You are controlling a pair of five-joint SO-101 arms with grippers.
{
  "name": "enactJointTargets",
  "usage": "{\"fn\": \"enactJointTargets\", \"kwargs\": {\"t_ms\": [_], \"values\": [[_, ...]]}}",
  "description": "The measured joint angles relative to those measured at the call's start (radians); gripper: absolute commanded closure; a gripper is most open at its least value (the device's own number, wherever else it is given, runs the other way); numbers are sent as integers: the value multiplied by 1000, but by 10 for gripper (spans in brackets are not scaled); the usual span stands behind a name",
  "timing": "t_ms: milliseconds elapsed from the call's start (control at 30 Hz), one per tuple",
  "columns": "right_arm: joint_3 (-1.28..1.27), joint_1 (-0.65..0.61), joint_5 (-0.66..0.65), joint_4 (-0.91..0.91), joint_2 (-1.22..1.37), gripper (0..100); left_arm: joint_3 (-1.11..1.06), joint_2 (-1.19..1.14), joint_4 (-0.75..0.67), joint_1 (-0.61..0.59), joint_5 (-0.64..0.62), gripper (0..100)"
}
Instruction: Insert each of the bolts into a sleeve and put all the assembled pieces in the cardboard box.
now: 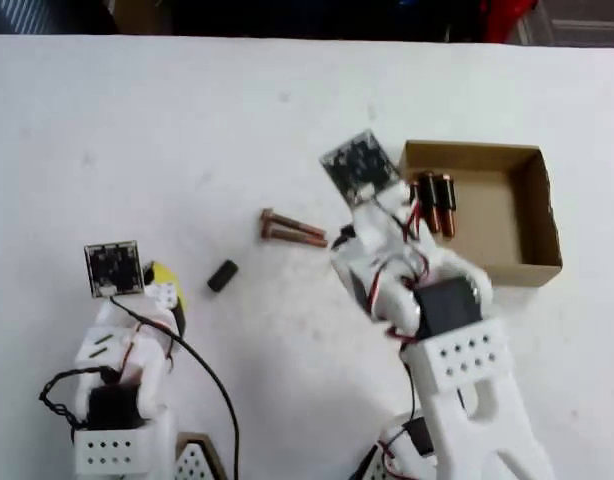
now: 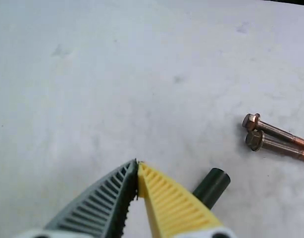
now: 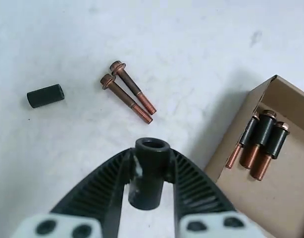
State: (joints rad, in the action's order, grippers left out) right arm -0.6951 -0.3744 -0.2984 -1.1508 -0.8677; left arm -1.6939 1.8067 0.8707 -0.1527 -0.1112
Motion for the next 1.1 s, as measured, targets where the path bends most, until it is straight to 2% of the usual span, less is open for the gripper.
{"fn": "enactJointTargets", "kwargs": {"t_ms": [233,367,500,733,967,1100], "values": [[-384,26,-3,258,-229,981,0,0,5,0,103,976],[-549,28,-3,356,-328,981,2,0,14,0,117,975],[-651,26,-3,402,-411,981,63,0,100,0,126,976],[-750,25,-3,410,-520,981,301,-2,222,0,207,976],[-867,25,-3,439,-664,981,540,-345,224,9,215,976],[-931,25,-3,446,-770,981,628,-559,224,91,215,976]]}}
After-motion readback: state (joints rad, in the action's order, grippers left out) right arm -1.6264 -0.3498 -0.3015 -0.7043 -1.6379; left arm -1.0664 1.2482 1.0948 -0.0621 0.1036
